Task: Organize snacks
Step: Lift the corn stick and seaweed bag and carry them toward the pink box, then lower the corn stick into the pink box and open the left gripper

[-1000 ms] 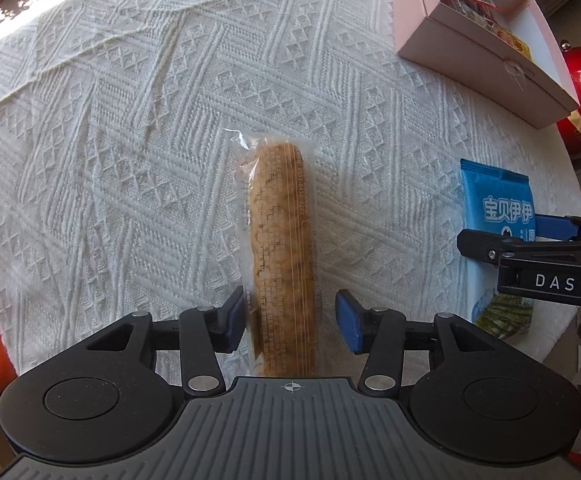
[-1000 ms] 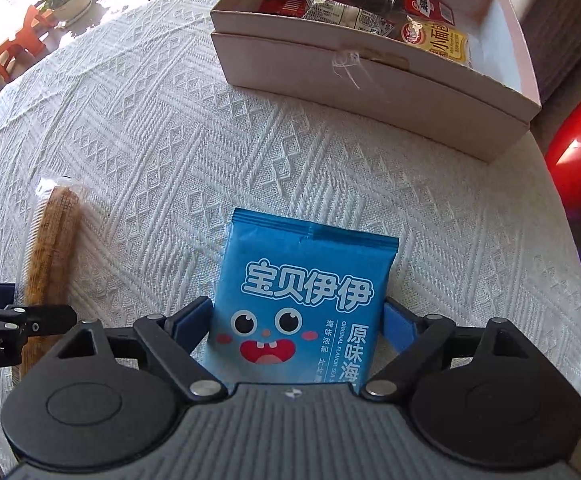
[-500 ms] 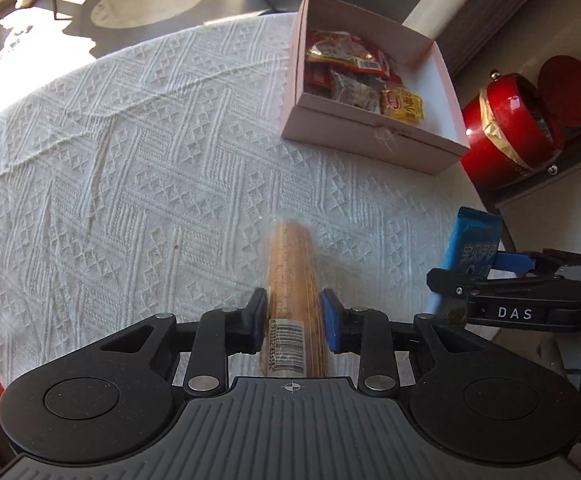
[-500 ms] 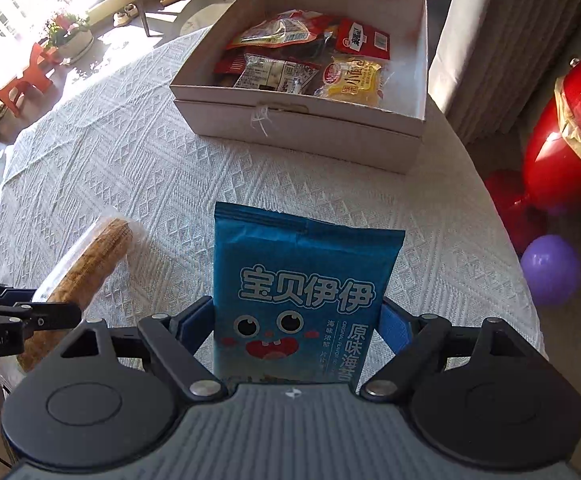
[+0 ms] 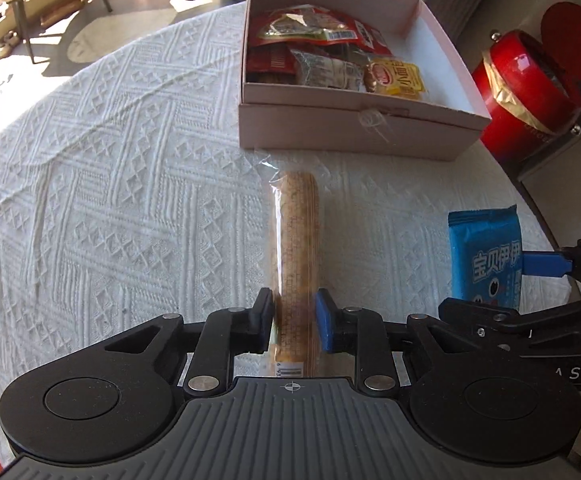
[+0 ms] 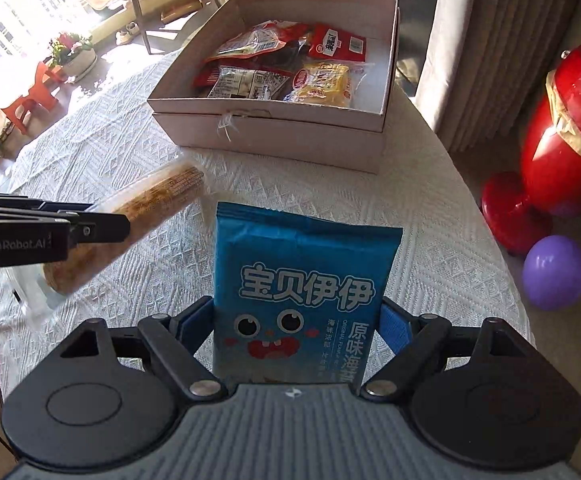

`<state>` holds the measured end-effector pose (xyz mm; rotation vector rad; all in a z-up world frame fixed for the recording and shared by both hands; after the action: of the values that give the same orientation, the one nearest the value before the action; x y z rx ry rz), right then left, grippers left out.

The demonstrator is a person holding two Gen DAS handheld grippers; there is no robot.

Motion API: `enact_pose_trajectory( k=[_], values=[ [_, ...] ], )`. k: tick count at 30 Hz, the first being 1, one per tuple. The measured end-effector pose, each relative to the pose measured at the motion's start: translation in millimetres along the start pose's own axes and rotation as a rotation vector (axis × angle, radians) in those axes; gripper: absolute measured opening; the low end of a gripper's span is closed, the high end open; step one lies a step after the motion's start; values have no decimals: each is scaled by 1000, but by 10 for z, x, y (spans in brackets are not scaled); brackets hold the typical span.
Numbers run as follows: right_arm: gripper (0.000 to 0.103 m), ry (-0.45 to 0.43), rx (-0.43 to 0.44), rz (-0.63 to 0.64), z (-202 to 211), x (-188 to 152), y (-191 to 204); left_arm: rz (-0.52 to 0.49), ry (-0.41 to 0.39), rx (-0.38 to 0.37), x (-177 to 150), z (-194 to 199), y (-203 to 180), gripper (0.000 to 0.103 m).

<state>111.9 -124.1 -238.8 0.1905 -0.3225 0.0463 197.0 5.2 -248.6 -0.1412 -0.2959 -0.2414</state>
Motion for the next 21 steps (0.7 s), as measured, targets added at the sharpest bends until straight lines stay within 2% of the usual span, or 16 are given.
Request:
enact_pose_trajectory(
  k=[3,6,9,11,16,21],
  values=[
    [85,13,-7,12,-139,8,37,11,-2,13,26,-31,-9,34],
    [86,53,-44,15,-270,2,22,3,46,50,53,-123,-26,37],
    [87,109,-70,-6,-374,-45,-22,-6,75,50,62,-201,-27,39],
    [89,97,-81,2,-369,-71,-9,-9,93,40,53,-260,-26,40],
    [90,97,-130,49,-415,-123,77,-27,71,25,29,-267,-43,45],
    [95,106,-140,2,-411,-193,42,-5,84,23,30,-284,-32,45]
  ],
)
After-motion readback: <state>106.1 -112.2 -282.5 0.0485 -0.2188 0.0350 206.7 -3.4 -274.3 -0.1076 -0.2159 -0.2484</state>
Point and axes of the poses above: each gripper's, at about its wrist camera, not at the fingertips, and z roughly against the way its jaws point, y to its left, x to its top, the point moved 3 cm from there along -z, roughly the way its jaws point, and after that the axes turned 3 degrees about -z, right-handed, at the moved point
